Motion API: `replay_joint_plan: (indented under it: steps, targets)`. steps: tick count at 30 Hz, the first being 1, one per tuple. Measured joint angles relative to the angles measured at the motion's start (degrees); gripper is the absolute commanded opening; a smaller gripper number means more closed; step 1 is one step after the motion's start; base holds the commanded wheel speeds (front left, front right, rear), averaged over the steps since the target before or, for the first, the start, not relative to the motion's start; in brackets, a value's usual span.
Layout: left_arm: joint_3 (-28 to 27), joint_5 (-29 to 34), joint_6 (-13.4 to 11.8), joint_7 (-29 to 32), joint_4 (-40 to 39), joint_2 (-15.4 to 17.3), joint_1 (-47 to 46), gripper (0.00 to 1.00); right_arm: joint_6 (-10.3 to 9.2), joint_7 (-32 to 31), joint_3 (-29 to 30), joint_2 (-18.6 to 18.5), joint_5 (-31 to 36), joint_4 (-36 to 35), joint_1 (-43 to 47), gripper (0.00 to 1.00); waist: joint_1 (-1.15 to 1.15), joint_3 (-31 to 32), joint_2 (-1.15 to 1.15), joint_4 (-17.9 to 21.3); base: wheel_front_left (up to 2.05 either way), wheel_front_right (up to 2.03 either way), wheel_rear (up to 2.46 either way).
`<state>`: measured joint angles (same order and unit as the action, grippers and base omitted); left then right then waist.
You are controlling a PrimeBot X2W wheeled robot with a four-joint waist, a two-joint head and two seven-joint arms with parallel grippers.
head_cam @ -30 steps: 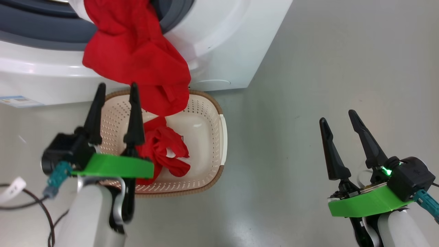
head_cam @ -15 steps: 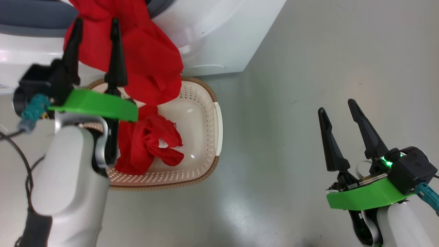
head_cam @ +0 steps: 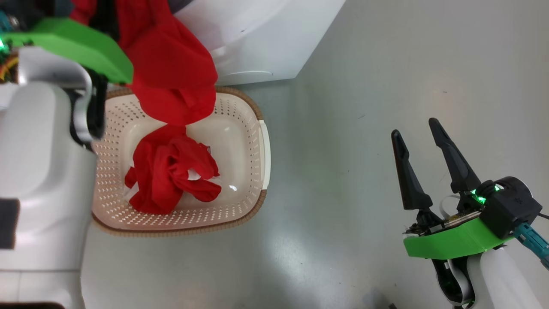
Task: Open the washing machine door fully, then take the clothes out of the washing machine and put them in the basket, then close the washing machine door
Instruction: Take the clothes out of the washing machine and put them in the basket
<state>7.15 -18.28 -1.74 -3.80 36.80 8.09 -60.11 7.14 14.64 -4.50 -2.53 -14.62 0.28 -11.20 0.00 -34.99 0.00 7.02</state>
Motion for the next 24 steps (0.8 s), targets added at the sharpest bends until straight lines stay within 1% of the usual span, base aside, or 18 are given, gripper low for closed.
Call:
replay_joint_plan:
  steps: [3,4,6,13,15,24]
  targets:
    - [0.03,0.05,-0.52,2.96,3.15,0.21,-3.28,1.0,0.0,0.0,-0.12,0.0,0.0,0.03,-0.34,1.0,0.0,-0.29,0.0,0.28,0.0,0.0,0.0]
    - [0.19,0.05,-0.87,5.81,5.56,0.25,-5.33,1.0,0.0,0.0,-0.29,0.01,0.0,0.12,-0.77,1.0,0.0,-0.45,0.0,0.51,0.0,0.0,0.0]
    - [0.31,-0.18,-0.83,9.16,8.26,0.27,-7.2,1.0,0.0,0.0,-0.44,0.0,0.0,0.18,-0.96,1.0,0.0,-0.64,0.0,0.76,0.0,0.0,0.0]
    - [0.35,-0.7,-0.93,14.41,15.52,1.97,-12.62,1.0,0.0,0.0,-1.77,0.0,-0.03,0.67,-1.05,1.0,0.0,-1.47,0.0,1.96,0.0,0.0,0.0]
    - [0.51,-0.62,-1.42,14.92,17.24,2.34,-13.23,1.0,0.0,0.0,-1.97,0.0,-0.07,0.8,-1.13,1.0,0.0,-1.67,0.0,2.37,0.0,0.0,0.0]
    - [0.6,-0.73,-1.42,16.31,22.88,3.31,-15.25,1.0,0.0,0.0,-2.26,0.0,-1.13,1.15,-2.38,1.0,0.0,-2.46,0.0,3.58,0.0,0.0,0.0]
